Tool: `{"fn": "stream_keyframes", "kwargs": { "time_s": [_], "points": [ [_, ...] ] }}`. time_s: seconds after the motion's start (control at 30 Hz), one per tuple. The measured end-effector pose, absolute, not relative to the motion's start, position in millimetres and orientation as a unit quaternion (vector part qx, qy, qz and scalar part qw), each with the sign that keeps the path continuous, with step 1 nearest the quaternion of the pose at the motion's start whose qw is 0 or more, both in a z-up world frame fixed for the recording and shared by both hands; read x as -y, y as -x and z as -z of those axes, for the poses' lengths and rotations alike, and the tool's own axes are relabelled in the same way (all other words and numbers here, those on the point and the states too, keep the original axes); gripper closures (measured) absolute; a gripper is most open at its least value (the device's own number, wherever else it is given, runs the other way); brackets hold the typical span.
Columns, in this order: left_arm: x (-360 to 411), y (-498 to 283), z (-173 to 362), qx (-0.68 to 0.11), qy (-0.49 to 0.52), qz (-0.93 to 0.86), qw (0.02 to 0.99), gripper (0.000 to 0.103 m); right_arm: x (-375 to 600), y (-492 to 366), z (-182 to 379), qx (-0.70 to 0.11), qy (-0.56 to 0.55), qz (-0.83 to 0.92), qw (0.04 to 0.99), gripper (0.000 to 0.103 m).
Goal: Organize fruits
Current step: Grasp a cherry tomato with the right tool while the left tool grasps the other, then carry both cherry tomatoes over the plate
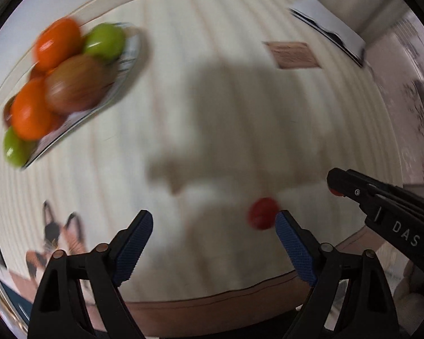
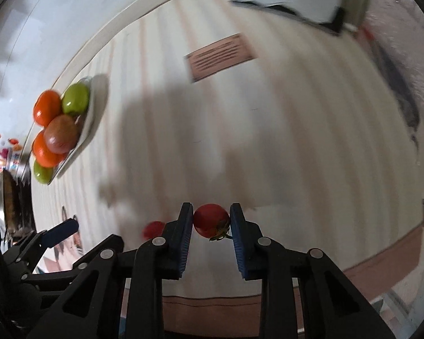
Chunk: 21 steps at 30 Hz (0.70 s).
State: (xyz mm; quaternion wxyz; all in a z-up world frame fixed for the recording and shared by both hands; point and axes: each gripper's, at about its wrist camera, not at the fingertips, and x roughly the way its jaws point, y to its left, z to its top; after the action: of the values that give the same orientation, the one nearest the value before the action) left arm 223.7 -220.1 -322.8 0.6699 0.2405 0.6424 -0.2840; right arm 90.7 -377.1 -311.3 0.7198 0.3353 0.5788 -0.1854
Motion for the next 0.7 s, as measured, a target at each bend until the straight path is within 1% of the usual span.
{"fn": "stream_keyframes", "kwargs": {
  "time_s": [0.03,0.1,0.17,0.23,0.37,0.43,0.57,0.6,0.7],
  "points": [
    [225,-220,326,-0.643,-0.246,0.291,0.665,0.023,382,-87,312,-0.579,-0.336,0.192,0.717,0.074],
    [236,-211,331,-0.642,-0.257,0.303,0.655,0.025,388,-79,315,-0.578,-0.341,0.204,0.713,0.074],
    [242,-205,335,-0.642,-0.265,0.310,0.650,0.033,394,-72,315,-0.577,-0.344,0.212,0.710,0.074],
    [248,-198,340,-0.644,-0.270,0.317,0.641,0.045,399,-66,315,-0.574,-0.348,0.218,0.708,0.074],
    [259,-190,346,-0.644,-0.279,0.324,0.634,0.056,402,-59,315,-0.572,-0.354,0.225,0.705,0.074],
    [264,-194,347,-0.645,-0.281,0.326,0.632,0.066,404,-56,314,-0.570,-0.355,0.227,0.706,0.074],
    [279,-182,351,-0.639,-0.286,0.333,0.631,0.072,406,-58,311,-0.568,-0.350,0.228,0.709,0.074],
    [276,-184,352,-0.640,-0.286,0.335,0.630,0.075,407,-58,311,-0.568,-0.349,0.228,0.710,0.074],
    [284,-176,356,-0.639,-0.284,0.338,0.630,0.076,407,-62,309,-0.567,-0.347,0.229,0.711,0.074]
  ]
}}
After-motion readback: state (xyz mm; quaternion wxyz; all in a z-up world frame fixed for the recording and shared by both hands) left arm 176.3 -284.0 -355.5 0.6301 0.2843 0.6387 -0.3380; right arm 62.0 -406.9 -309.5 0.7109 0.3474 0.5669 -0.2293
